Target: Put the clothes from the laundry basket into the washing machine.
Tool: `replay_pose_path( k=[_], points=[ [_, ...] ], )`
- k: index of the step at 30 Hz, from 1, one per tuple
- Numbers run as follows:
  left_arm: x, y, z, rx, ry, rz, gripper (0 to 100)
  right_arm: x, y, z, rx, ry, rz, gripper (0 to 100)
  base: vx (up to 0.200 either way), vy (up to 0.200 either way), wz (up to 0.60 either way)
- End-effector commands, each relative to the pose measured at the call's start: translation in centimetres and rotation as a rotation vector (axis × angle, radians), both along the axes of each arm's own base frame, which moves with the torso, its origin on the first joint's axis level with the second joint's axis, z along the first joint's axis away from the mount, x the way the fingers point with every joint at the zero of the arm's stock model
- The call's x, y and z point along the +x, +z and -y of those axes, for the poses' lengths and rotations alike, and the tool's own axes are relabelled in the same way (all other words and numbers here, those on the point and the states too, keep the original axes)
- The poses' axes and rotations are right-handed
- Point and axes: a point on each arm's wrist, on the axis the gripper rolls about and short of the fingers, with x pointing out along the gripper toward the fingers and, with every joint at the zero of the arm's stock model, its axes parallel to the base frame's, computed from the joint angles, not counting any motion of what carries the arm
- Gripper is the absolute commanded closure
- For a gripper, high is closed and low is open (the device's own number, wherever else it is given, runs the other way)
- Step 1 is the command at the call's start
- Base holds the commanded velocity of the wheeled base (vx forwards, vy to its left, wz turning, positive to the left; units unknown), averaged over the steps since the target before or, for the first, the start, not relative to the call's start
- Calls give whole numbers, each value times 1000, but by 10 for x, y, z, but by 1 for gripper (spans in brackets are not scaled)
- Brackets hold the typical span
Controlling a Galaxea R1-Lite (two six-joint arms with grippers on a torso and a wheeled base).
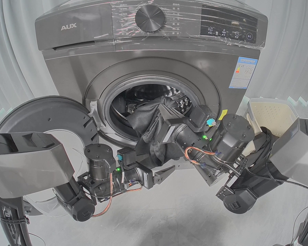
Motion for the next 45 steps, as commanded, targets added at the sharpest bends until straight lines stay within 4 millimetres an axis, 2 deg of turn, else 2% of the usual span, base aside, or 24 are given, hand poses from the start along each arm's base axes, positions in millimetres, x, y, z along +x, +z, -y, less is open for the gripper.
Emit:
replay_pose_path(
  k=[1, 11, 19, 20, 29, 30, 37, 45],
  points=[
    [5, 0, 4, -9, -1, 12, 0, 0, 0, -1, 1, 1, 0, 100, 0, 0, 0],
    [23, -7, 16, -45, 54, 75, 0, -1, 0, 0, -2, -1, 0, 100, 0, 0, 0],
    [24, -4, 16, -61, 63, 98, 0, -1, 0, 0, 5, -2, 6, 100, 0, 0, 0],
    [23, -4, 16, -65, 63, 102, 100, -1, 0, 0, 5, -2, 6, 100, 0, 0, 0],
    [17, 2, 16, -86, 52, 130, 100, 2, -4, 0, -2, -7, -1, 100, 0, 0, 0],
    [14, 9, 14, -94, 52, 144, 100, 2, -5, 0, -3, -7, -2, 100, 0, 0, 0],
    [-10, 23, 2, -88, 29, 135, 100, 8, -9, 5, -12, -27, -10, 100, 0, 0, 0],
    [-30, 34, 3, -96, -8, 142, 100, 9, -15, 7, -14, -17, -11, 100, 0, 0, 0]
  ],
)
